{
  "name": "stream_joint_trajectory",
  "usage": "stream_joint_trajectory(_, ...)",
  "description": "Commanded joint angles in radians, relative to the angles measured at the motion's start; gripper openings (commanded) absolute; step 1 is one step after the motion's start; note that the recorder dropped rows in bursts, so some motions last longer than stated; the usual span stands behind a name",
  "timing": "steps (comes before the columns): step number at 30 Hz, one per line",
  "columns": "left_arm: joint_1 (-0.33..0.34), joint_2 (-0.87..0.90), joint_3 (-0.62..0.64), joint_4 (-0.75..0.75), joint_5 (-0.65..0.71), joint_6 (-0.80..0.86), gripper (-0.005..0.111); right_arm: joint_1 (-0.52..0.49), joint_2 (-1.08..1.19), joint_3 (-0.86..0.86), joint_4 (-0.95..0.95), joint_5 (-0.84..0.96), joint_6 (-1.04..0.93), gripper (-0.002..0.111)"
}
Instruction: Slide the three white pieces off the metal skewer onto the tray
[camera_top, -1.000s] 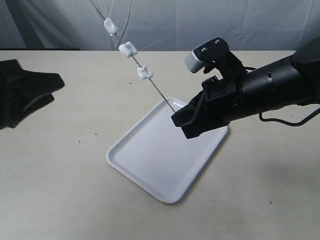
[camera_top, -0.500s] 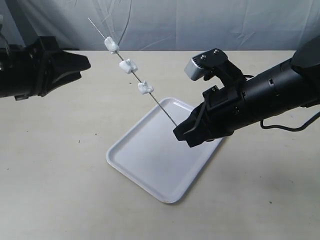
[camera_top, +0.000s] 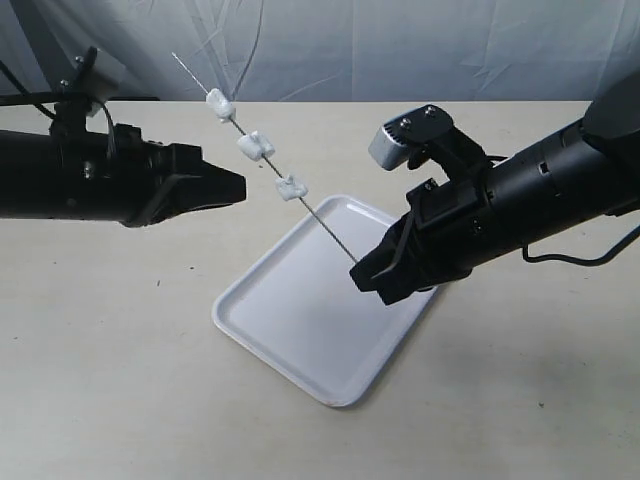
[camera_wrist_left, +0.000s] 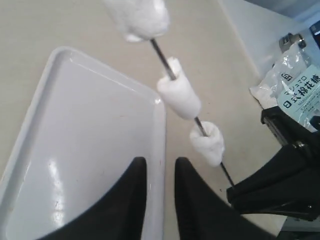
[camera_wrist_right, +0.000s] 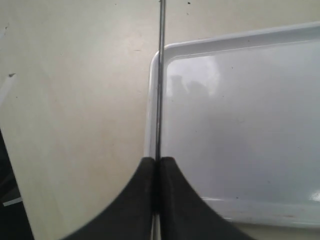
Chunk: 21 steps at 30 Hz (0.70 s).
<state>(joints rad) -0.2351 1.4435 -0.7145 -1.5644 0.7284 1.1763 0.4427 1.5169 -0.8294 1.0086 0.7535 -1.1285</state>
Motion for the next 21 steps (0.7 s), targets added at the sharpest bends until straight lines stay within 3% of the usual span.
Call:
stream_joint_trajectory(1,-0.006,0.032,-0.02,-0.099,-0.006,-0.044,0.021,0.001,-0.009,-0.003,-0.014,0.0,0.009,-0.001)
stream_joint_trajectory(3,-0.006,0.041,-0.02,-0.18,-0.004,-0.037,0.021,0.001,-0.009,-0.003,-0.014,0.0,0.013,-0.001)
stream_joint_trajectory(7,-0.006,0.072,-0.041,-0.18,0.035,-0.052,0.022,0.001,-0.009,-0.003,-0.014,0.0,0.021,-0.001)
stream_joint_trajectory(15,-0.006,0.108,-0.043,-0.18,0.054,-0.052,0.035,0.001,-0.009,-0.003,-0.1,-0.034,0.149,-0.001)
stream_joint_trajectory(21,-0.006,0.106,-0.084,-0.18,-0.043,-0.054,0.035,0.001,-0.009,-0.003,-0.178,-0.056,0.275,-0.001)
